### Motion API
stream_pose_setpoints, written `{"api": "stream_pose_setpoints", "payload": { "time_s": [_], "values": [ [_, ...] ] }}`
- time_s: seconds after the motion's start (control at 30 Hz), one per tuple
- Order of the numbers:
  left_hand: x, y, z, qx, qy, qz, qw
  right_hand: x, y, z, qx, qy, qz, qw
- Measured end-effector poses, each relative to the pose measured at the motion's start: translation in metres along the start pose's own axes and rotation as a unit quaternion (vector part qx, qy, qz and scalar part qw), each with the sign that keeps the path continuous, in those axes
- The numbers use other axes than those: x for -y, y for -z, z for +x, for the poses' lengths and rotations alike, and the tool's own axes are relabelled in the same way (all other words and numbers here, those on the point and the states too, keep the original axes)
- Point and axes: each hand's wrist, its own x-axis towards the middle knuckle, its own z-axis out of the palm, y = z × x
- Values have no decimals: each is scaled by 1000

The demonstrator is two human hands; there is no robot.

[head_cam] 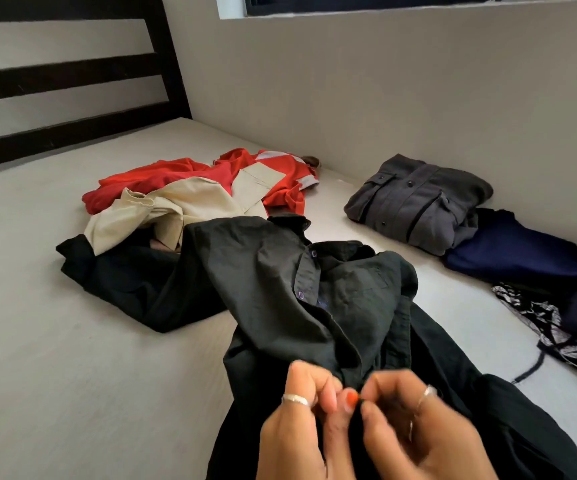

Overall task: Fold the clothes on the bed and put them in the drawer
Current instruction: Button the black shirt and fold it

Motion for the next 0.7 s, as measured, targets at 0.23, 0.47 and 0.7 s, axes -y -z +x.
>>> {"api": "stream_pose_setpoints", "payload": {
  "time_s": [0.23, 0.47, 0.7],
  "values": [
    [-17, 9, 45, 82, -89, -34, 992, 37, 17, 28, 95, -112, 278, 949],
    [-35, 12, 103, 124, 3, -12, 992, 44, 30, 55, 52, -34, 110, 992],
    [-39, 2, 144, 129, 68, -26, 989, 13, 50, 43, 71, 62, -120, 988]
  ]
}}
